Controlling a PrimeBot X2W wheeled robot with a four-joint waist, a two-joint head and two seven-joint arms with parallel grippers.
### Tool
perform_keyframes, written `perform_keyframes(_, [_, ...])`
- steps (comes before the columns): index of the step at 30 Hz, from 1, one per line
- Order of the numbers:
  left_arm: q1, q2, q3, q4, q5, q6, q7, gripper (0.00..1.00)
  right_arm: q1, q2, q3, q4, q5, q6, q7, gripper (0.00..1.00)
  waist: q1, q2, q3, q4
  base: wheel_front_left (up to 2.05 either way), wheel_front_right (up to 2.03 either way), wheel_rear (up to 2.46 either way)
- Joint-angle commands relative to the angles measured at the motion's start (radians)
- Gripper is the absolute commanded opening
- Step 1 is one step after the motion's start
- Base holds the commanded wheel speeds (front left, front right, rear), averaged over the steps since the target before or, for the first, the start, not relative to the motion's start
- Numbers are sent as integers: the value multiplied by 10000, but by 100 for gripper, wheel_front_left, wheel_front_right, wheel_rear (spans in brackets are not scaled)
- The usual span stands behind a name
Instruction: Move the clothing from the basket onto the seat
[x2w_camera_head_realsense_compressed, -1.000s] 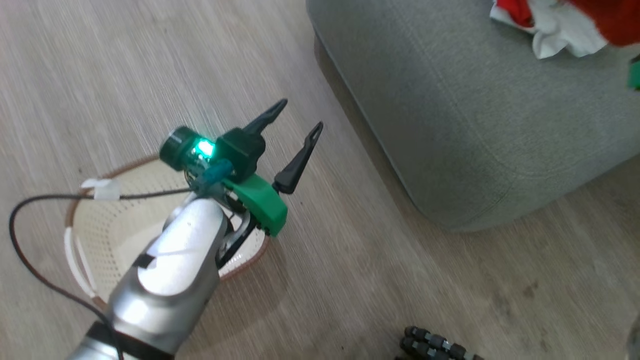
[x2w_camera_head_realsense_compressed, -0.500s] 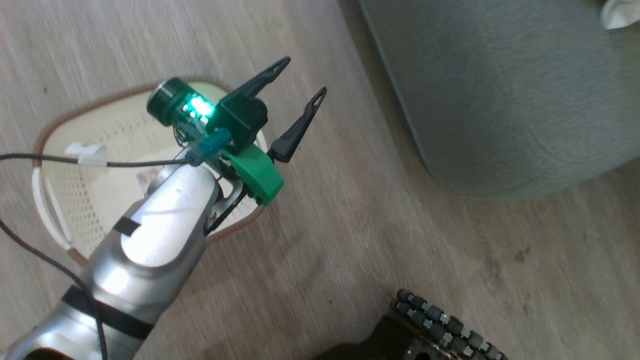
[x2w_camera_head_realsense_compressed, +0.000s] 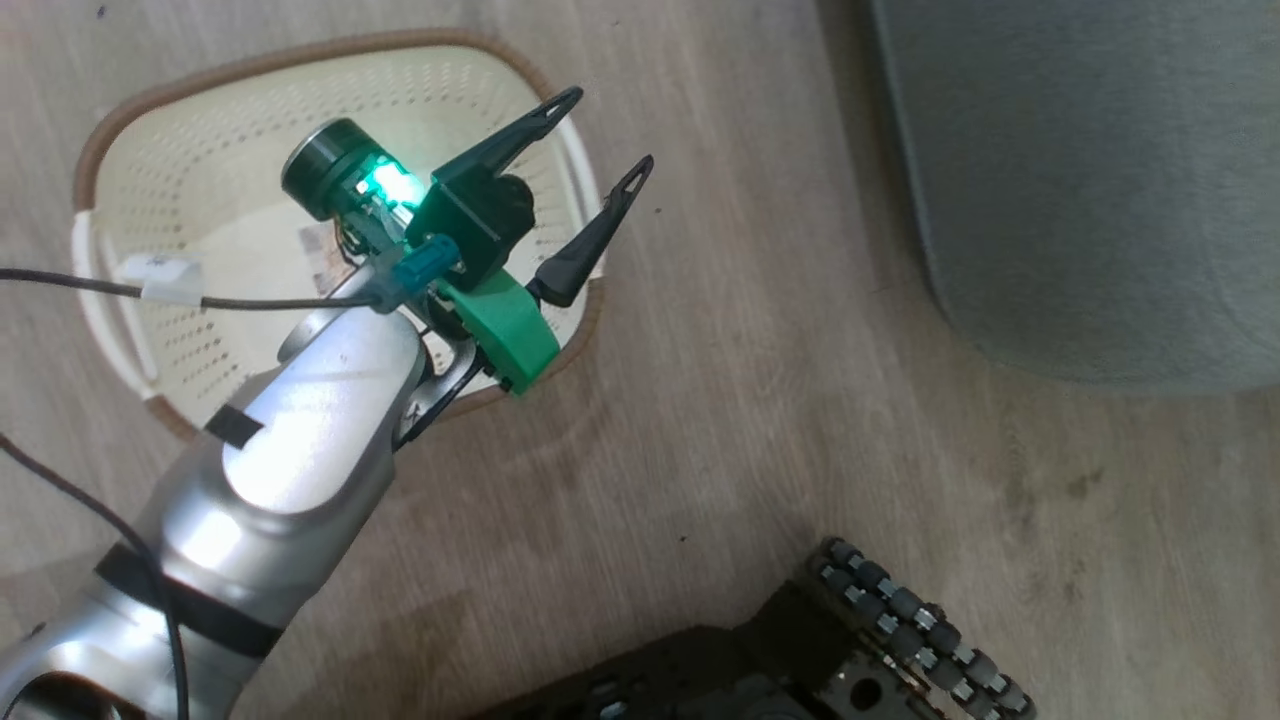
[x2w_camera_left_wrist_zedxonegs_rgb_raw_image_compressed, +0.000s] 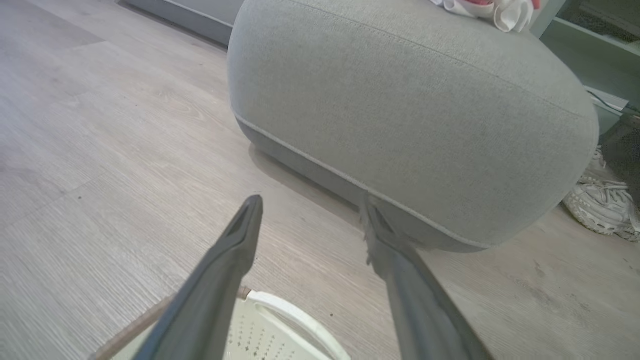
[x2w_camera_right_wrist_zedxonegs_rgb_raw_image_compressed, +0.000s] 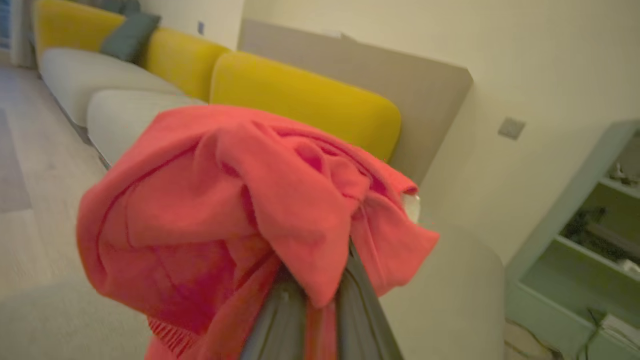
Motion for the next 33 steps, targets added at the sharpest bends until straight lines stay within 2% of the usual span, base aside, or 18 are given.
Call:
perform_keyframes(1, [-195,162,132,-312,-57,-15,-32,100,-10,-499,-469,-194,-382,-4,273,0,-2,0,218,265,0,0,0])
perform_keyframes(5, [-147,208,102,-245,-133,-15,-38,100,240,-137,-1553,14,-1023,-4,720,0,-2,0,332,458,0,0,0])
perform_keyframes(6, [-154,223,115,-252,-149,-15,-39,100,301,-15,-1718,16,-1100,-4,692,12,-2,0,353,489,0,0,0])
perform_keyframes(7, [-167,237,150,-259,-159,-4,-41,100,338,94,-1757,17,-1144,-4,577,49,-2,0,354,520,0,0,0])
perform_keyframes(8, [-174,249,203,-258,-177,20,-42,100,376,210,-1706,63,-1146,-4,436,100,-2,0,332,545,0,0,0])
perform_keyframes(13, [-108,276,589,-328,-280,158,-46,100,769,667,-932,372,-881,-4,-341,100,-2,0,6,537,0,0,0])
perform_keyframes(16, [-3,254,910,-411,-337,230,-47,100,1147,649,-314,624,-660,-4,-576,100,-2,0,-300,556,0,0,0])
perform_keyframes(19, [119,190,1214,-460,-334,249,-47,100,1392,528,546,858,-80,-4,-768,100,-2,0,-637,630,0,0,0])
perform_keyframes(21, [323,91,1569,-438,-338,274,-48,100,1761,479,1577,824,639,-4,-860,100,-2,0,-1011,746,0,0,0])
perform_keyframes(26, [681,-22,2202,-280,-261,280,-48,100,2722,597,2908,-289,1703,-4,-880,100,-2,0,-1790,1078,0,0,0])
perform_keyframes(33, [1362,-253,3312,-90,-151,313,-48,100,4329,1133,4621,-1951,2765,-4,-883,100,-2,0,-2898,1620,0,0,0])
